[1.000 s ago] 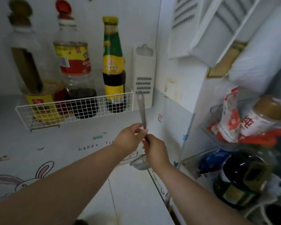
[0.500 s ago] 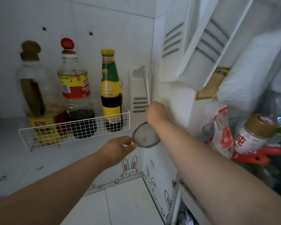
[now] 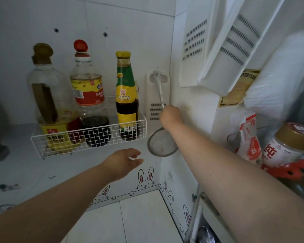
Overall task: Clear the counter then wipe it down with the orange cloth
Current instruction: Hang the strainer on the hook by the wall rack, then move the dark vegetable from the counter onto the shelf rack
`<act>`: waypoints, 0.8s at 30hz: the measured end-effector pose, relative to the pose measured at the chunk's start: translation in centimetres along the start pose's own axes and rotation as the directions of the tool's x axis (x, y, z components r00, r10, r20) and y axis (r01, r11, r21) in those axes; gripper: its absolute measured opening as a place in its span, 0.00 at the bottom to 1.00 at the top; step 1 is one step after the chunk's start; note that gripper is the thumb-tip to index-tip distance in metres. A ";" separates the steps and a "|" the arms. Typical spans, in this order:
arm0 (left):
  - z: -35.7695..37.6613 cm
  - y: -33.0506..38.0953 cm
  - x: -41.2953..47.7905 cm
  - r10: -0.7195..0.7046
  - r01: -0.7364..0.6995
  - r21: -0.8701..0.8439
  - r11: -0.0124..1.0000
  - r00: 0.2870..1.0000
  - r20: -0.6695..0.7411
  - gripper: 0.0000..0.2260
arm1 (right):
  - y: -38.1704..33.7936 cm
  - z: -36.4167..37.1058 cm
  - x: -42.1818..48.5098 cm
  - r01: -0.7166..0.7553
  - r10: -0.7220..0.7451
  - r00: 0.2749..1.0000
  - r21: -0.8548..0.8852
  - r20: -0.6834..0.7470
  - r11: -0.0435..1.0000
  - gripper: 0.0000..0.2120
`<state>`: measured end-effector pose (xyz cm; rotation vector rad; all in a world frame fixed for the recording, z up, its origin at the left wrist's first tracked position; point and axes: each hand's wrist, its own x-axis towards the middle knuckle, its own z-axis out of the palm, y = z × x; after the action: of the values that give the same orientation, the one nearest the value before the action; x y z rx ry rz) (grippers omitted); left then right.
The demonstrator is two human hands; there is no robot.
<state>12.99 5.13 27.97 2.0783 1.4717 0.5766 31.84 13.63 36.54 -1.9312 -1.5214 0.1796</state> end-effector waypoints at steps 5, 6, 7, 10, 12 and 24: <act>0.0 -0.5 -0.5 -0.009 0.009 0.022 1.000 1.000 -0.005 0.18 | 0.9 0.8 -1.0 0.044 -0.048 0.996 0.047 0.070 0.998 0.13; 0.0 -0.7 -0.6 -0.012 0.012 0.024 1.000 1.000 -0.005 0.19 | 1.1 1.1 -1.5 0.064 -0.069 0.995 0.071 0.074 0.995 0.13; 0.0 -0.9 -0.8 -0.013 0.013 0.028 1.000 1.000 -0.005 0.19 | 1.2 1.4 -2.1 0.082 -0.089 0.994 0.098 0.064 0.992 0.14; 0.0 -1.6 -1.5 -0.014 0.015 0.052 0.999 1.000 -0.007 0.19 | 1.5 2.4 -3.8 0.123 -0.123 0.992 0.148 -0.012 0.981 0.14; -0.1 -2.4 -2.3 -0.040 0.041 0.034 0.999 0.999 -0.006 0.19 | 1.6 3.4 -5.3 0.127 -0.119 0.991 0.156 -0.057 0.980 0.16; 2.2 -13.6 -10.2 -0.329 0.329 0.021 0.944 0.944 0.001 0.19 | 5.3 16.7 -16.9 0.052 -0.091 0.930 0.118 0.356 0.992 0.23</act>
<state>1.22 -1.24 17.18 1.7889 1.7793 0.4242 22.75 4.60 15.82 -1.8237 -1.7741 0.6013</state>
